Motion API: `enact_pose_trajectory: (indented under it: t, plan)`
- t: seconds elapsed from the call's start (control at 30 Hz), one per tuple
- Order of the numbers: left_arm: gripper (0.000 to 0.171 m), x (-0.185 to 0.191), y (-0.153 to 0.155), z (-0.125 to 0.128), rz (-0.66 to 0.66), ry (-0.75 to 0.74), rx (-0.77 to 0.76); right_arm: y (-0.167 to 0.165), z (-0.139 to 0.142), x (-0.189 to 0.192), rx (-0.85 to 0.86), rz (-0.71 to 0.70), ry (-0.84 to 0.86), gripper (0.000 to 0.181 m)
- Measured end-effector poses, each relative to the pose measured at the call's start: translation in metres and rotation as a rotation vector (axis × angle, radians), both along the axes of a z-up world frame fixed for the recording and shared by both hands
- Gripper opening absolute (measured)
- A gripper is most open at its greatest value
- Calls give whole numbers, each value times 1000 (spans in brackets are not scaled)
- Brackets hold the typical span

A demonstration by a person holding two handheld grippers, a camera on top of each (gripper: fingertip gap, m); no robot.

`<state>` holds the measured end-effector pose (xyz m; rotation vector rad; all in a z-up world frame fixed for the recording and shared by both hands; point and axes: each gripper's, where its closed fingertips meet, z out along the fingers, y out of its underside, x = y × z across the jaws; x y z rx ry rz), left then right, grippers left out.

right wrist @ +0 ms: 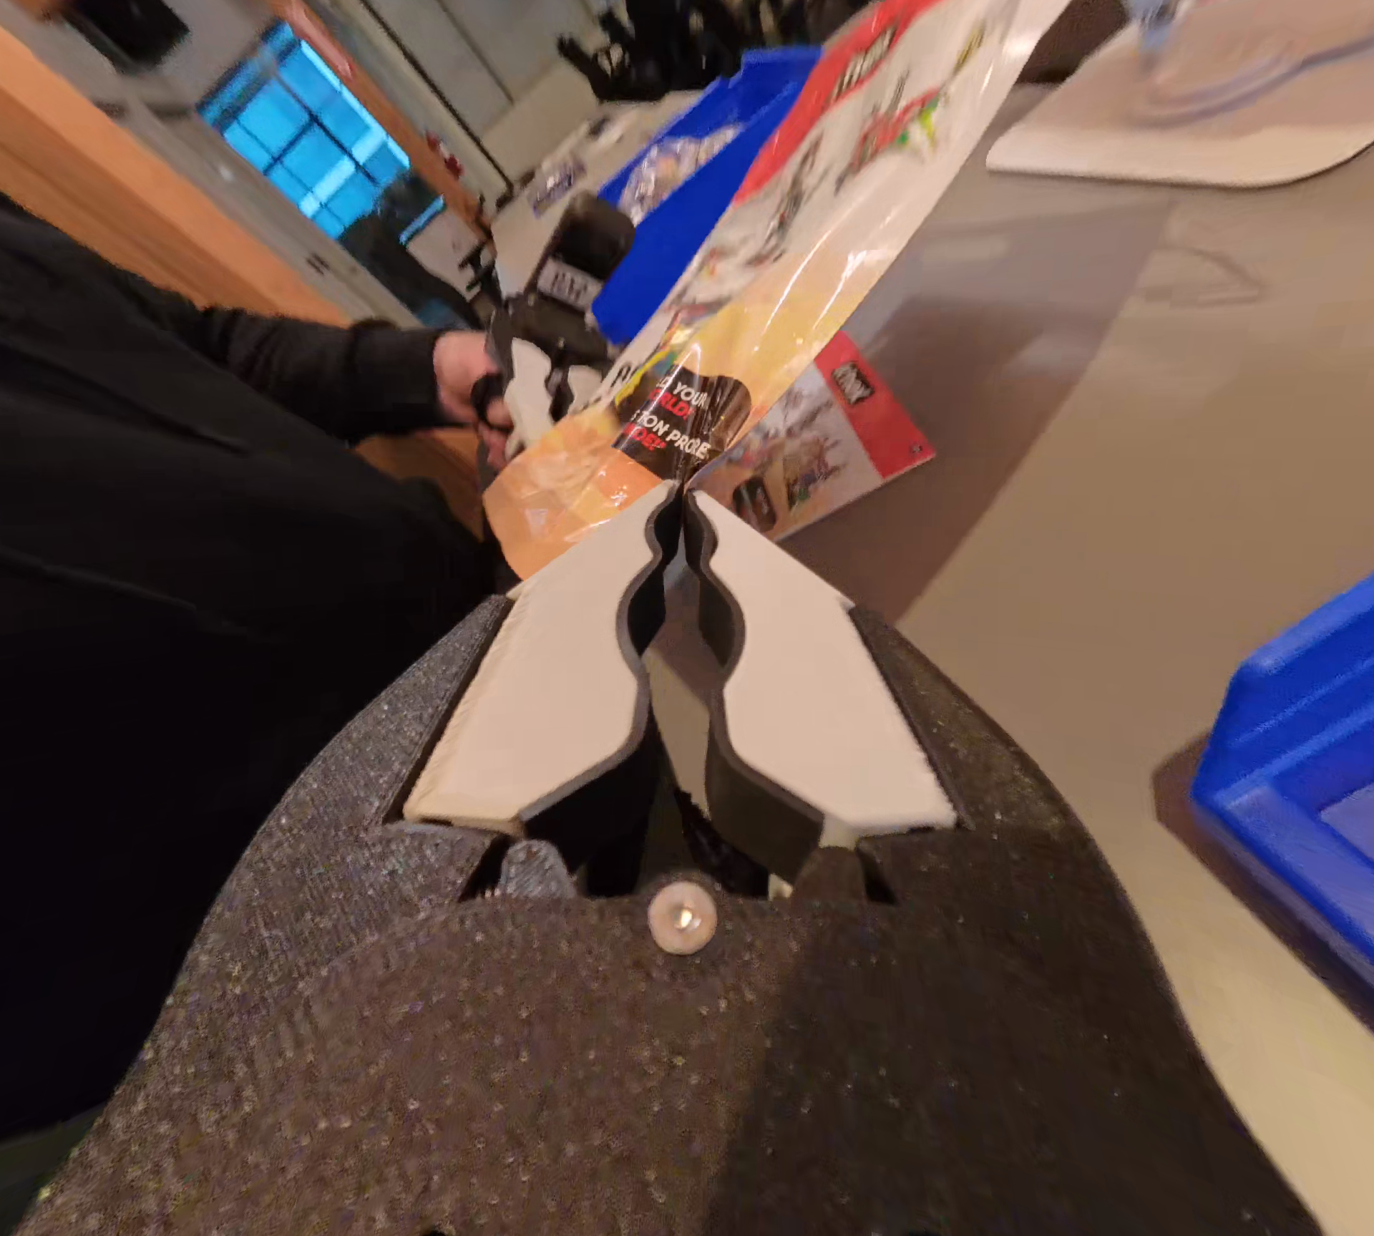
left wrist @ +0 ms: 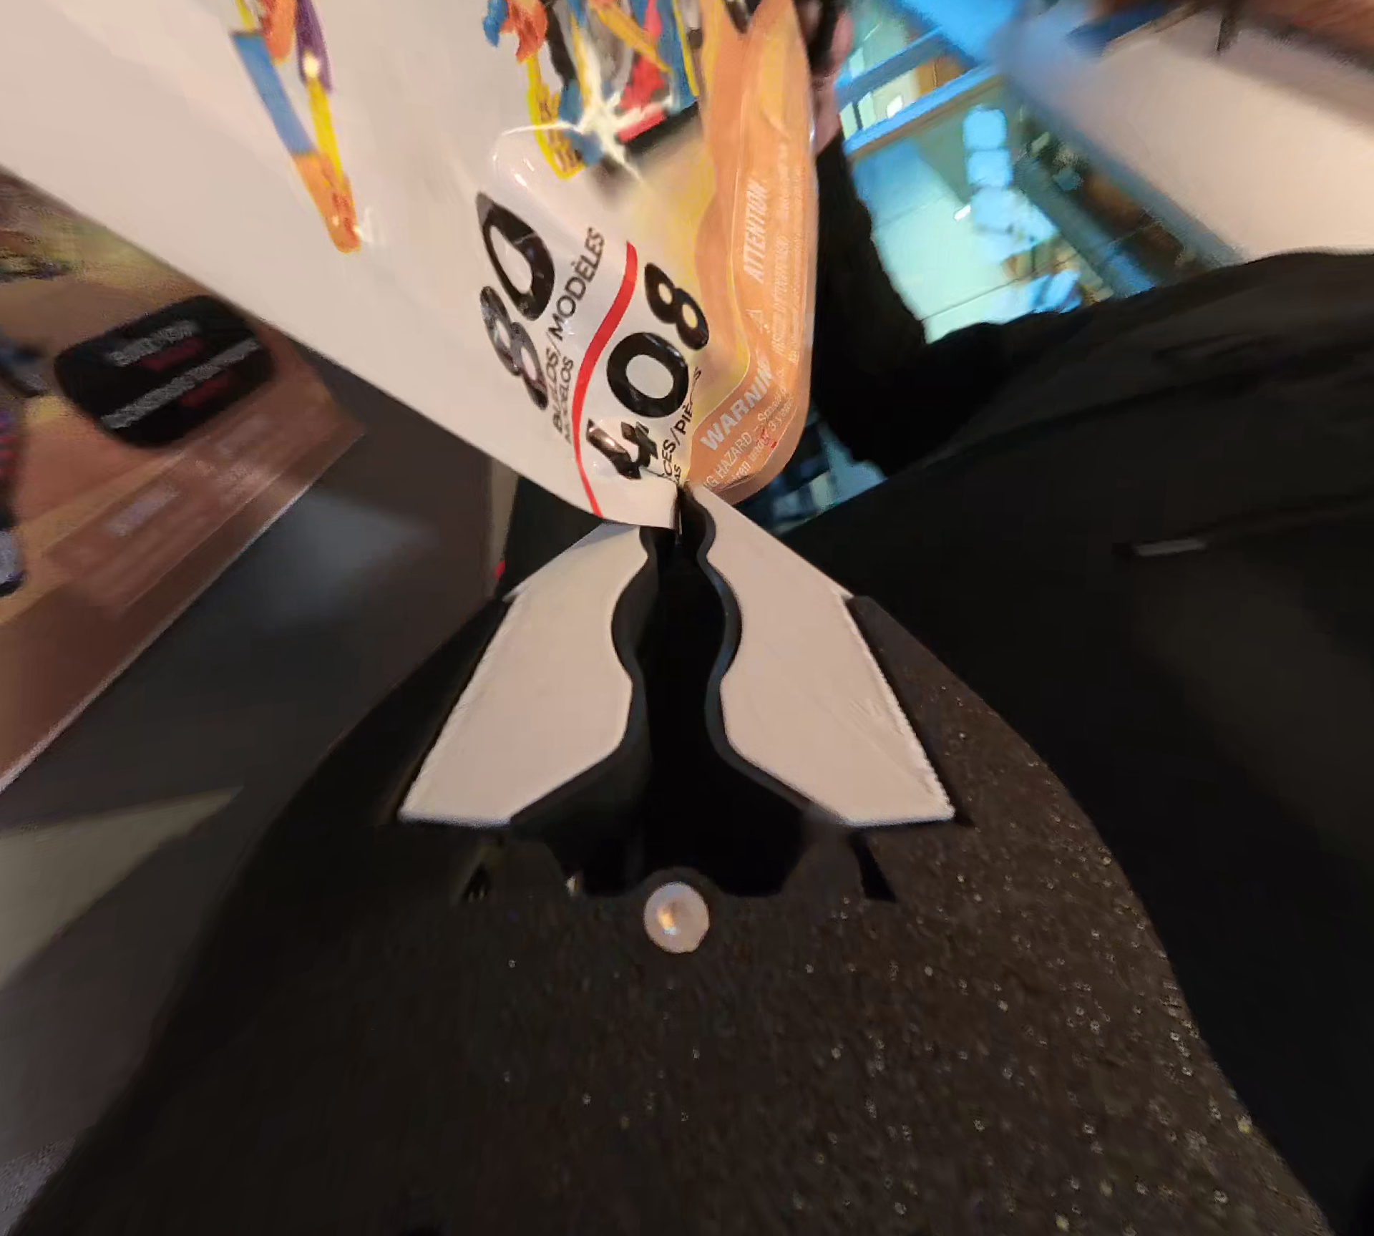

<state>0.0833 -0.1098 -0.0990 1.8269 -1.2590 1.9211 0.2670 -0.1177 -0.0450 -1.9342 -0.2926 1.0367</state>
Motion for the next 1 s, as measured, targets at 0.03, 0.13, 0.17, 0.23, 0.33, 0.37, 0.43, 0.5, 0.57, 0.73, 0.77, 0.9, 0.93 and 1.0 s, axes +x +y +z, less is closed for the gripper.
enact_pose_trajectory:
  t: [0.03, 0.13, 0.17, 0.23, 0.33, 0.37, 0.43, 0.5, 0.57, 0.73, 0.77, 0.9, 0.93, 1.0]
  plan:
    - [0, -4, 3, -3, -22, 27, 50, -4, -3, -3, -29, 14, -24, 0]
    - [0, -13, 13, -5, -46, 67, 61, -8, -13, -13, -101, -9, -23, 0]
    - [0, -14, 16, 2, -32, 28, 41, -6, -17, -14, -124, -51, 9, 0]
    - [2, -17, 21, 16, 26, -49, -53, -6, -24, -17, -147, -108, 86, 0]
    - [24, -29, 16, 14, 76, -44, -197, -16, -36, -30, -170, -134, 164, 0]
    - [24, -34, 10, 13, 81, -42, -241, -18, -40, -34, -178, -147, 185, 0]
    - [26, -40, 0, 9, 96, -24, -309, -22, -48, -39, -190, -180, 217, 0]
    - [27, -44, -10, 8, 114, -20, -354, -27, -53, -41, -195, -204, 234, 0]
    - [24, -46, -20, 5, 122, -7, -390, -28, -57, -41, -200, -233, 258, 0]
    - [22, -52, -45, -3, 93, 30, -472, -32, -66, -47, -210, -260, 290, 0]
    - [18, -52, -47, -4, 97, 26, -464, -33, -68, -48, -211, -265, 289, 0]
    - [5, -56, -65, -2, 15, 38, -451, -32, -72, -49, -209, -289, 292, 0]
    - [0, -56, -68, 0, -2, 25, -458, -32, -72, -50, -210, -284, 297, 0]
    - [0, -57, -70, 2, -14, 9, -434, -32, -72, -51, -210, -275, 294, 0]
